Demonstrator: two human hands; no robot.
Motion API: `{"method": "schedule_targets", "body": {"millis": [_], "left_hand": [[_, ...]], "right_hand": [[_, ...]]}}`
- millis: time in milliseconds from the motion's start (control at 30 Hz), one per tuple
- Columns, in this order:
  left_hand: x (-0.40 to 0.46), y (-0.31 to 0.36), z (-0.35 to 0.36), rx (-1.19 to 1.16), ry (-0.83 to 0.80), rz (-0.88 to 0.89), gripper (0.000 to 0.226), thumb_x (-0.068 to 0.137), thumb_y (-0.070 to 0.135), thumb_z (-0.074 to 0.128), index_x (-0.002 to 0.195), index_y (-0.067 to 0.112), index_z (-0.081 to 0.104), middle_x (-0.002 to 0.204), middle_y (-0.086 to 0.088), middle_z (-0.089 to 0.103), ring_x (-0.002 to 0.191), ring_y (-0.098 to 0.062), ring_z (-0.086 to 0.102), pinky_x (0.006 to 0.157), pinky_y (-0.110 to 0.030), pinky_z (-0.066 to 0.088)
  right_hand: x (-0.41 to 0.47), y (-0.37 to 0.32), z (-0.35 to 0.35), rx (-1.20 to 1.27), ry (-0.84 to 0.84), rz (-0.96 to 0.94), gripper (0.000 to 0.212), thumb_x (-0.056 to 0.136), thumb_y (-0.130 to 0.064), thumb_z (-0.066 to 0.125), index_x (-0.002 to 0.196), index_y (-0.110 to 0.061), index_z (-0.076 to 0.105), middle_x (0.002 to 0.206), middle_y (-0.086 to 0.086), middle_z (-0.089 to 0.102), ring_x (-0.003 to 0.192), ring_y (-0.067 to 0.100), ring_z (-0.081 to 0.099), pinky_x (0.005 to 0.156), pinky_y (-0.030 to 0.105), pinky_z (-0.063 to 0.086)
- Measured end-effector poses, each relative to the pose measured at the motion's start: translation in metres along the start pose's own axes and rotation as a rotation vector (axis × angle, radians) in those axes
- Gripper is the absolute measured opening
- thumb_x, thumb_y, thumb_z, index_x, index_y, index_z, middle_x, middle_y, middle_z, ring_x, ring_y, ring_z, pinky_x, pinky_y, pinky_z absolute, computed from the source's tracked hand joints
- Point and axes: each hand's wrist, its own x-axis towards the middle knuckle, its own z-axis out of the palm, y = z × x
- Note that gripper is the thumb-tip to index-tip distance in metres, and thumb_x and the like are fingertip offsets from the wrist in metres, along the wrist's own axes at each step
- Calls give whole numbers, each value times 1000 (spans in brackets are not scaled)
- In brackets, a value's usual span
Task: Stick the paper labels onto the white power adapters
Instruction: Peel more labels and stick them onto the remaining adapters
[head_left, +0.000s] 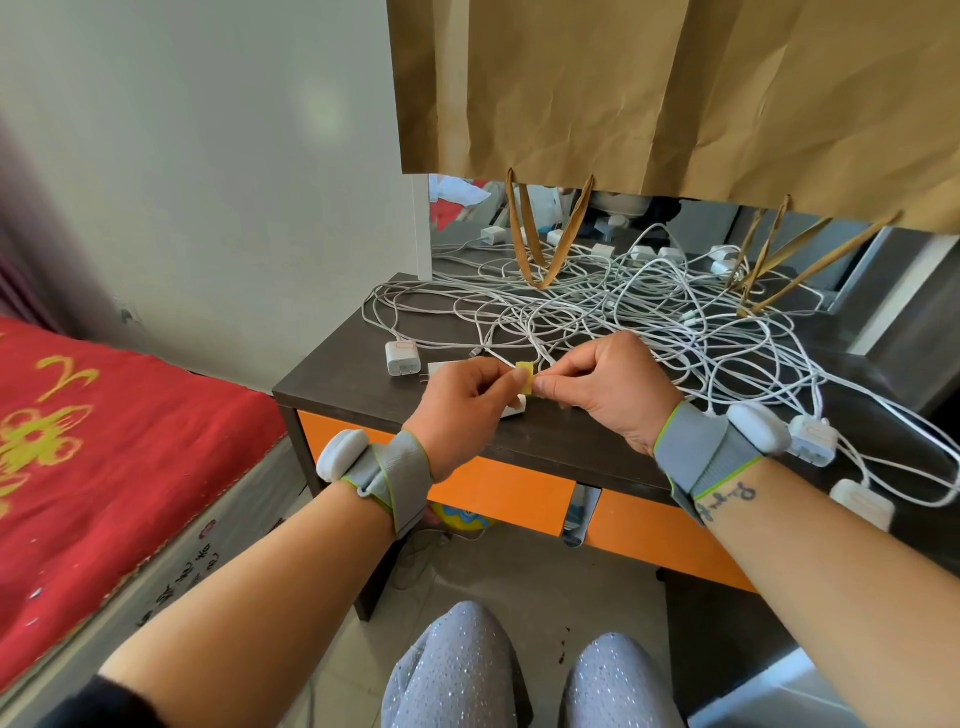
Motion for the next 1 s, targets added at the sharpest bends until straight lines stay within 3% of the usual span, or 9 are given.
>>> {"method": "schedule_targets", "body": {"millis": [67, 200, 500, 633, 833, 1000], "left_hand": [[1, -1, 0, 47, 7, 19, 30, 93, 29, 52, 69, 13, 62, 52, 3, 42, 42, -3, 35, 47, -14, 30], [2, -4, 1, 102, 5, 44, 31, 93, 30, 52, 66, 18, 59, 49, 6, 38, 39, -4, 35, 43, -12, 27], [3, -5, 1, 95, 8, 12, 35, 95, 32, 49, 67, 14, 59, 47, 4, 35, 35, -5, 32, 41, -14, 26], [4, -3, 3, 111, 38, 17, 37, 95, 32, 48, 67, 10, 60, 47, 4, 35, 36, -5, 31, 43, -19, 27], [5, 0, 5, 117, 41, 6, 40, 95, 30, 49, 69, 2, 61, 45, 5, 37, 35, -5, 33, 39, -15, 26], [7, 4, 3, 150, 31, -24, 41, 93, 34, 50, 54, 22, 52, 40, 9, 39, 35, -7, 34, 48, -24, 30]], "right_hand": [[1, 1, 0, -18, 17, -5, 7, 70, -19, 78, 66, -15, 74, 43, -13, 60, 45, -1, 52, 50, 12, 43], [2, 2, 0, -99, 31, -41, 4, 70, -19, 77, 69, -17, 74, 57, -8, 64, 54, 5, 55, 55, 18, 46], [2, 5, 0, -92, 29, -87, 2, 75, -19, 74, 73, -18, 75, 64, -13, 66, 57, -5, 58, 56, 7, 44], [0, 3, 0, -145, 79, -115, 1, 74, -21, 75, 73, -21, 75, 63, -16, 64, 57, -2, 57, 55, 5, 43], [1, -1, -2, -217, 38, -113, 2, 74, -17, 73, 71, -16, 74, 60, -9, 62, 57, 7, 57, 53, 11, 45], [4, -6, -4, -219, -7, -88, 6, 74, -19, 74, 69, -16, 74, 57, -5, 64, 56, 11, 55, 58, 26, 47]]}}
